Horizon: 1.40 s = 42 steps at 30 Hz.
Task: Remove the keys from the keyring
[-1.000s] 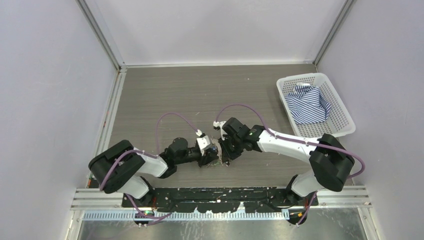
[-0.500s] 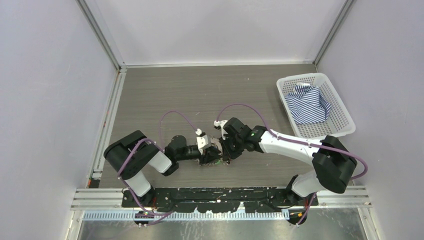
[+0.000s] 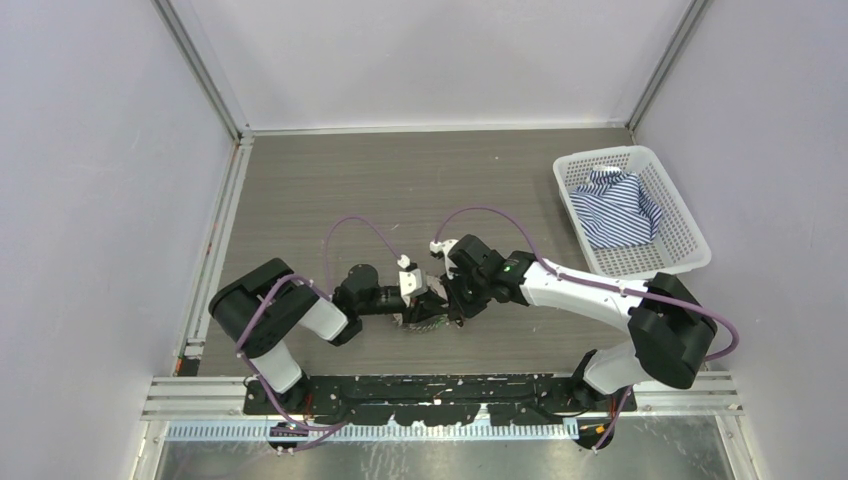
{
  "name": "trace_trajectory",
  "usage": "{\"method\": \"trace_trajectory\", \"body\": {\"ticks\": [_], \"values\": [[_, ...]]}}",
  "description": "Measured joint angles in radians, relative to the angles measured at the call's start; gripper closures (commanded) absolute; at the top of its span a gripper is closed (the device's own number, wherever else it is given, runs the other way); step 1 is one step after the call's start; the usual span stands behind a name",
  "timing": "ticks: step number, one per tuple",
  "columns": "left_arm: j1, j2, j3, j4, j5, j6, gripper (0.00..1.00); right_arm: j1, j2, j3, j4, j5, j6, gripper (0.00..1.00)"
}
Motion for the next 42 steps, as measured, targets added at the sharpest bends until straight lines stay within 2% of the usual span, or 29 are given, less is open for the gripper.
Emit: {"method": "trace_trajectory", "body": {"ticks": [11,27,33,42], "values": [[0.0,0.004,0.014,-0.072,0.001,0.039,0.76,0.0,-0.001,0.0,-0.004,0.001,-0.011,0.99],[0.0,0.047,0.024,-0.034,0.016,0.018,0.77,0.0,-0.021,0.0,-0.013,0.002,-0.011,0.99],[0.0,0.079,0.024,0.018,0.019,-0.01,0.83,0.0,-0.021,0.0,-0.018,0.002,-0.011,0.99],[0.0,0.083,0.024,0.056,0.019,-0.042,1.0,0.0,-0.033,0.0,-0.03,0.012,-0.012,0.99]]}}
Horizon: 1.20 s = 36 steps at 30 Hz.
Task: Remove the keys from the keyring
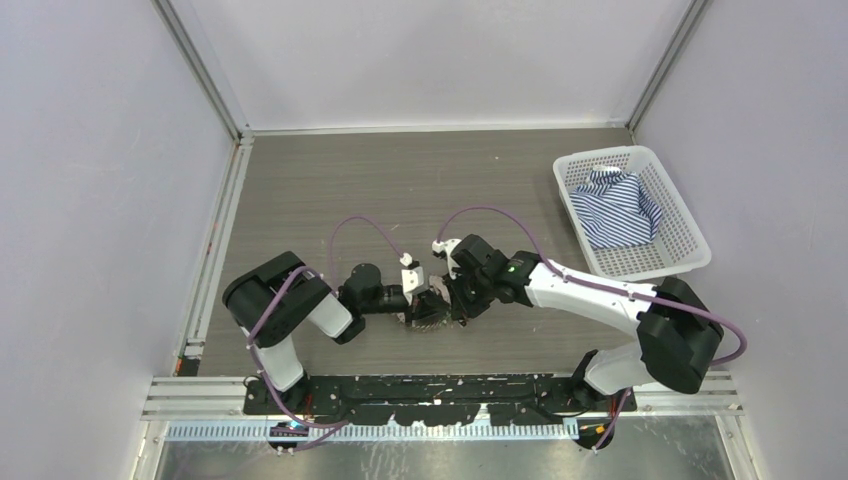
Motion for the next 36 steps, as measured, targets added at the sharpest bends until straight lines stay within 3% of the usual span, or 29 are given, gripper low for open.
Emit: {"method": "trace_trajectory", "body": {"ticks": [36], "values": [[-0.003,-0.077,-0.042,0.003,-0.07,-0.02,1.0,0.003,-0.026,0.0,-0.086,0.059,-0.002,0.99]]}}
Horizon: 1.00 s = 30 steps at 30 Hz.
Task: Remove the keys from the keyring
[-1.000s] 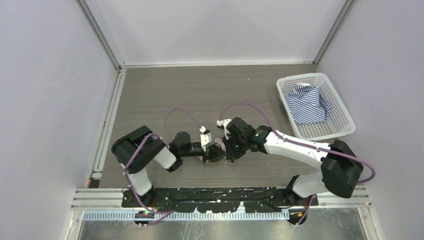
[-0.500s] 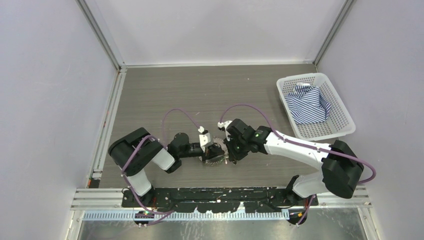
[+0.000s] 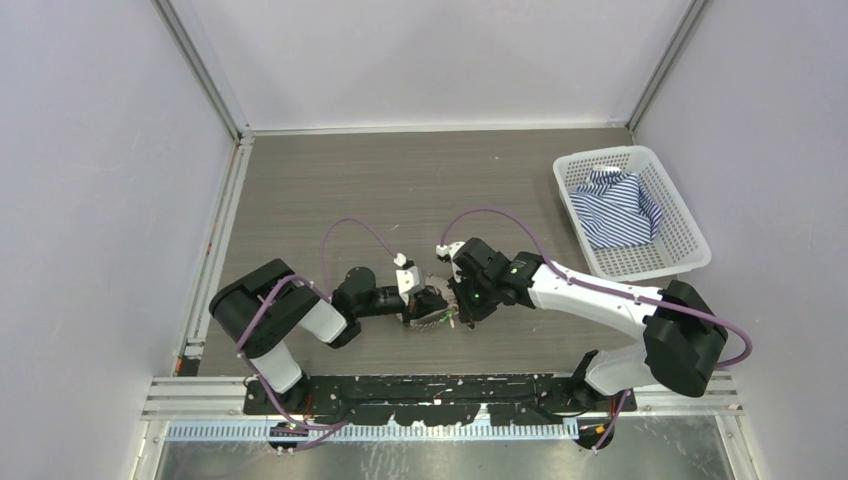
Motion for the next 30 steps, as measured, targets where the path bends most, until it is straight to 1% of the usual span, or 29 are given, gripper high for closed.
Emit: {"method": "trace_trajectory", "body": {"ticks": [11,21,24,27,30], "values": [[-0.016,-0.035,-0.005,-0.006,-0.04,0.0,1.0,0.013,0.0,0.0,-0.002,0.0,-0.001,0.99],[-0.033,-0.043,-0.022,-0.004,-0.056,-0.002,0.99,0.015,-0.006,0.031,-0.023,0.059,-0.006,0.99],[-0.035,-0.053,-0.025,0.0,-0.062,-0.003,0.94,0.019,-0.006,0.071,-0.041,0.082,-0.017,0.99],[-0.035,-0.06,-0.026,0.011,-0.066,-0.003,0.87,0.026,-0.006,0.103,-0.055,0.101,-0.028,0.99],[-0.035,-0.061,-0.027,0.013,-0.071,-0.003,0.83,0.035,-0.006,0.119,-0.071,0.113,-0.04,0.99]]}}
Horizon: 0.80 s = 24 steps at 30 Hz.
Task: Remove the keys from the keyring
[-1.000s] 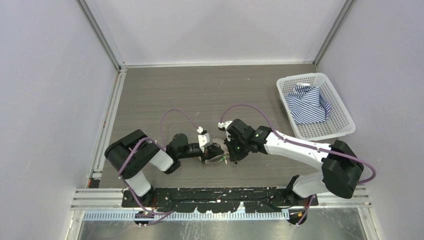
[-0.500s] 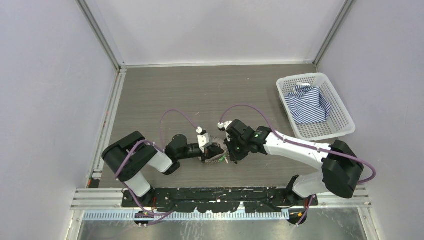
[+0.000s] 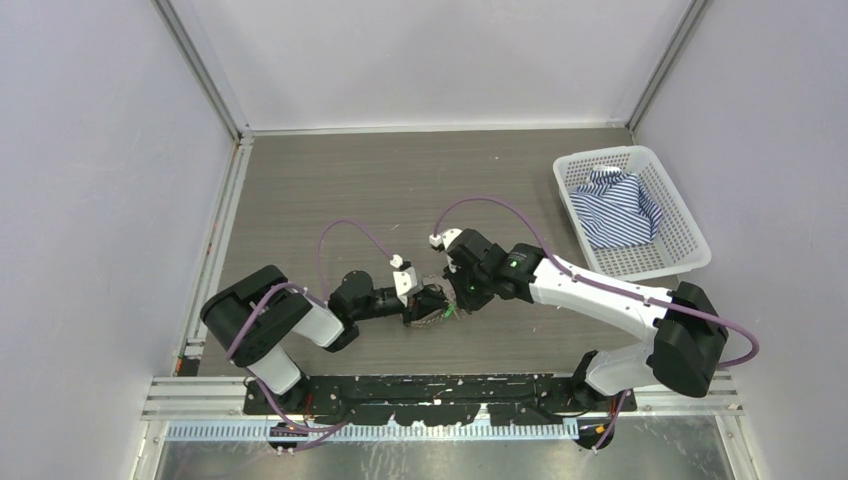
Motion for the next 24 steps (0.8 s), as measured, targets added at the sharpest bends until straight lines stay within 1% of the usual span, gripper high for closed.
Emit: {"method": "trace_trajectory", "body": {"ticks": [11,18,24], "values": [[-0.001,-0.002,0.0,0.001,-0.007,0.0,0.77,0.025,0.0,0.013,-0.033,0.016,-0.012,0.99],[-0.002,-0.002,0.014,0.001,0.001,0.002,0.7,0.029,0.0,0.013,-0.033,0.016,-0.013,0.99],[-0.002,0.001,0.047,0.002,0.02,0.005,0.7,0.029,0.0,0.013,-0.033,0.018,-0.014,0.99]]}}
